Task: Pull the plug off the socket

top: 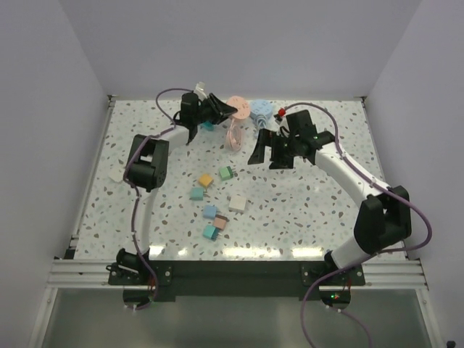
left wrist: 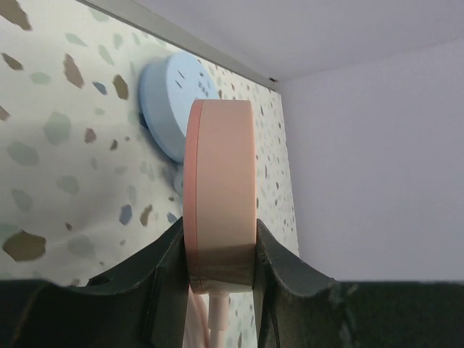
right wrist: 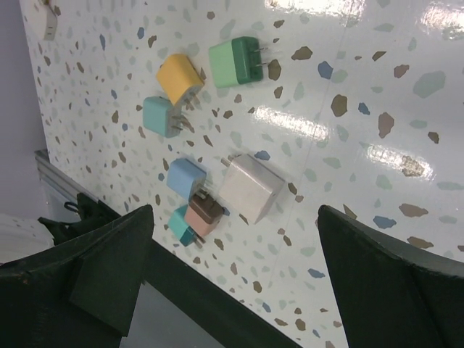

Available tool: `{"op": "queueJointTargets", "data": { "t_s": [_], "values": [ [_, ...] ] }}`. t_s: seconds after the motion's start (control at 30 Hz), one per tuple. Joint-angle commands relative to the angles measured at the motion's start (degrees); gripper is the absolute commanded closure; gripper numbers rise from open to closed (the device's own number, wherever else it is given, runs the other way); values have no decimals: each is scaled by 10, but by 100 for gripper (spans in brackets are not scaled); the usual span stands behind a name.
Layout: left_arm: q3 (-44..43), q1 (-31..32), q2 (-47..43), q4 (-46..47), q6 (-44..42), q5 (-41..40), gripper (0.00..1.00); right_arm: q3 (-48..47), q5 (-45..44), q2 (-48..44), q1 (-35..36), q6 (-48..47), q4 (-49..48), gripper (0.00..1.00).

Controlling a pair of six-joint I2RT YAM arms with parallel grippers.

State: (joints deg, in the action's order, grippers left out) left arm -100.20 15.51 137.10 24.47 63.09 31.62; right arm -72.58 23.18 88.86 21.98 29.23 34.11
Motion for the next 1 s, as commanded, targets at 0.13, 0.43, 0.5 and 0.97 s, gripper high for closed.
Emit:
{"op": "queueJointTargets", "data": {
  "t_s": [0.13,0.43,0.5,0.97],
  "values": [
    [-147,0,112,10,63,-83,100,-41,-12,26,-13,10,-22,1],
    [-198,10,186,37,125,-165,63,-34,-6,45,-19,16,-35,1],
    [-214,13,192,47,135,-170,50,-34,-6,50,-18,16,-36,1],
    [-34,8,-76,45,21,-167,0,-34,-2,65,-19,14,-40,1]
  ]
}}
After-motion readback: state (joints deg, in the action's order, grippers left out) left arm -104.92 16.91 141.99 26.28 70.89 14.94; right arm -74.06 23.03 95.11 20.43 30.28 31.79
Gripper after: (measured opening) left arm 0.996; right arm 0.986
